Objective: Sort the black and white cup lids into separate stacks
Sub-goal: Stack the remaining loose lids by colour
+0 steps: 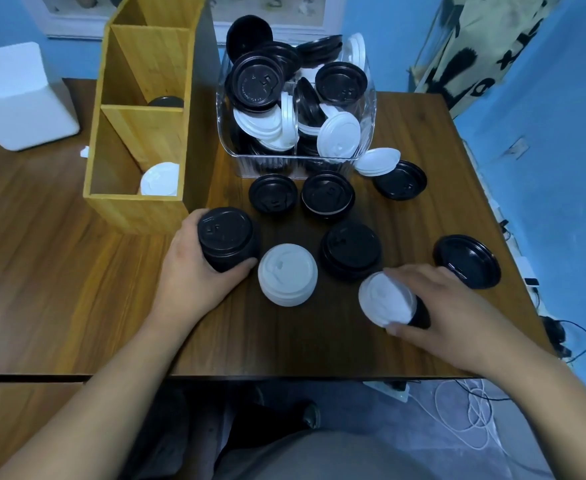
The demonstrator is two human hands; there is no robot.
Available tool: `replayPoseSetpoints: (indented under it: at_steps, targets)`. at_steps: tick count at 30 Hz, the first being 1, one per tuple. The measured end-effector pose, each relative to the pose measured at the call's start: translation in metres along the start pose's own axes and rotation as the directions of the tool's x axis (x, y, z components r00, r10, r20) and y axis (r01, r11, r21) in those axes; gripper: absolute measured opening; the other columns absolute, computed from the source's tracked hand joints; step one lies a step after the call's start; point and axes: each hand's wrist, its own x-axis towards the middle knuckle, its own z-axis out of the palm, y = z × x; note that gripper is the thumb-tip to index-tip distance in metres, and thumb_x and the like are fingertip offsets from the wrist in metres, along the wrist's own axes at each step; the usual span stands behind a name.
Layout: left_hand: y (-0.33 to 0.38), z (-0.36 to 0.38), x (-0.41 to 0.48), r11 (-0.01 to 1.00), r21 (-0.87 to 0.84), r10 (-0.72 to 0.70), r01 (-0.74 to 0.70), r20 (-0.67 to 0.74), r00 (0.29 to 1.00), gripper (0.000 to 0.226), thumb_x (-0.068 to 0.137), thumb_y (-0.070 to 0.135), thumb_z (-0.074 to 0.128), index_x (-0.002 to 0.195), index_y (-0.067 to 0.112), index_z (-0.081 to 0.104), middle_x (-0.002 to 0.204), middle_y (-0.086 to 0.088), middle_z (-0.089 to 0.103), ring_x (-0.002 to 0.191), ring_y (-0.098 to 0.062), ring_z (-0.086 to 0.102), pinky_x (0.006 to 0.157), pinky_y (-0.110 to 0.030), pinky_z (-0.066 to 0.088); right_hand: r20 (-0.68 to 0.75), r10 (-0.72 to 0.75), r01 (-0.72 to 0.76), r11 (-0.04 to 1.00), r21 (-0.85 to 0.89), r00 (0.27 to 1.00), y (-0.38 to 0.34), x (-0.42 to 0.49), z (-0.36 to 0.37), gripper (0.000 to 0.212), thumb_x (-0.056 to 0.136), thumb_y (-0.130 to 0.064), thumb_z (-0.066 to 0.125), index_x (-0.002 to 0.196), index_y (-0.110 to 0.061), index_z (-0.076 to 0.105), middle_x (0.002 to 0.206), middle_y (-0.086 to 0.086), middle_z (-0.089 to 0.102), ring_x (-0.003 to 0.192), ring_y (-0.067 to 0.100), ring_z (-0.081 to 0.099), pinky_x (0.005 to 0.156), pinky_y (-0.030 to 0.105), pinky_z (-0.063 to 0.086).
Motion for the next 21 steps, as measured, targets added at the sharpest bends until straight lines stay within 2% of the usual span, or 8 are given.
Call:
replayPoseSetpoints:
  at_steps: [2, 7, 9, 13, 15, 17, 19, 21]
  targets:
    - [0.0, 0.0, 0.0, 1.0, -0.008, -0.005, 0.005, 0.0, 1.0, 0.095, 0.065, 0.04, 0.095, 0.142, 0.024, 0.042, 0.133, 0.007, 0.059, 0.125, -0.012, 0.055, 0.106, -0.038, 0.049, -0.061, -0.03, 0.032, 0.999, 0.043, 0.998, -0.004, -0.002, 0.008, 0.084, 0.08, -0.055, 0.077, 0.152, -0.036, 0.038, 0.145, -0.021, 0.045, 0.127, 0.0, 0.036, 0.103, 0.025, 0.039]
    - [0.0, 0.001, -0.001, 1.0, -0.011, 0.004, -0.004, -0.003, 1.0, 0.095, 0.065, 0.041, 0.095, 0.141, 0.024, 0.042, 0.131, 0.008, 0.059, 0.125, -0.011, 0.055, 0.105, -0.035, 0.048, -0.132, -0.1, 0.114, 0.988, 0.102, 0.986, -0.021, -0.001, 0.021, 0.074, 0.078, -0.06, 0.073, 0.143, -0.032, 0.052, 0.142, -0.02, 0.049, 0.133, 0.001, 0.039, 0.1, 0.025, 0.042]
    - [0.0, 0.001, 0.0, 1.0, -0.01, 0.003, -0.003, -0.003, 1.0, 0.095, 0.065, 0.042, 0.095, 0.141, 0.024, 0.042, 0.132, 0.009, 0.059, 0.125, -0.01, 0.055, 0.106, -0.036, 0.048, -0.149, -0.13, 0.152, 0.978, 0.146, 0.98, -0.027, 0.001, 0.026, 0.066, 0.078, -0.06, 0.072, 0.136, -0.032, 0.058, 0.135, -0.022, 0.054, 0.129, -0.004, 0.041, 0.101, 0.02, 0.044]
    - [0.0, 0.001, 0.0, 1.0, -0.01, 0.002, -0.002, -0.007, 1.0, 0.095, 0.064, 0.044, 0.095, 0.142, 0.025, 0.042, 0.131, 0.01, 0.059, 0.125, -0.01, 0.055, 0.107, -0.037, 0.048, -0.193, -0.13, 0.18, 0.946, 0.27, 0.973, -0.053, 0.009, 0.012, 0.061, 0.074, -0.07, 0.071, 0.127, -0.042, 0.061, 0.131, -0.031, 0.054, 0.127, -0.01, 0.043, 0.098, 0.008, 0.037]
    - [0.0, 0.001, 0.0, 1.0, -0.009, 0.003, -0.003, -0.006, 1.0, 0.095, 0.065, 0.043, 0.095, 0.142, 0.024, 0.042, 0.131, 0.011, 0.058, 0.125, -0.01, 0.055, 0.107, -0.037, 0.048, -0.231, -0.156, 0.213, 0.945, 0.247, 0.96, -0.071, 0.026, 0.003, 0.062, 0.076, -0.07, 0.068, 0.13, -0.04, 0.06, 0.134, -0.026, 0.055, 0.126, -0.007, 0.044, 0.1, 0.011, 0.033]
    - [0.0, 0.0, 0.0, 1.0, -0.004, 0.001, -0.001, -0.006, 1.0, 0.096, 0.065, 0.043, 0.095, 0.142, 0.024, 0.042, 0.131, 0.012, 0.058, 0.126, -0.01, 0.055, 0.107, -0.036, 0.048, -0.263, -0.206, 0.254, 0.953, 0.164, 0.943, -0.09, 0.046, -0.001, 0.064, 0.079, -0.065, 0.07, 0.133, -0.033, 0.061, 0.135, -0.017, 0.057, 0.125, 0.003, 0.045, 0.103, 0.018, 0.035]
    - [0.0, 0.0, 0.0, 1.0, -0.005, 0.003, -0.003, -0.007, 1.0, 0.096, 0.065, 0.044, 0.095, 0.142, 0.025, 0.041, 0.132, 0.011, 0.058, 0.126, -0.01, 0.055, 0.107, -0.037, 0.048, -0.249, -0.203, 0.23, 0.97, 0.084, 0.947, -0.107, 0.064, -0.001, 0.064, 0.081, -0.063, 0.072, 0.135, -0.031, 0.06, 0.134, -0.013, 0.056, 0.123, 0.009, 0.044, 0.101, 0.024, 0.035]
    - [0.0, -0.001, 0.0, 1.0, -0.012, 0.011, -0.011, -0.005, 1.0, 0.096, 0.065, 0.043, 0.095, 0.142, 0.026, 0.041, 0.132, 0.01, 0.059, 0.125, -0.01, 0.056, 0.106, -0.038, 0.049, -0.201, -0.173, 0.183, 0.982, 0.033, 0.964, -0.119, 0.075, 0.002, 0.066, 0.082, -0.065, 0.069, 0.138, -0.033, 0.057, 0.132, -0.014, 0.054, 0.121, 0.011, 0.042, 0.097, 0.024, 0.031]
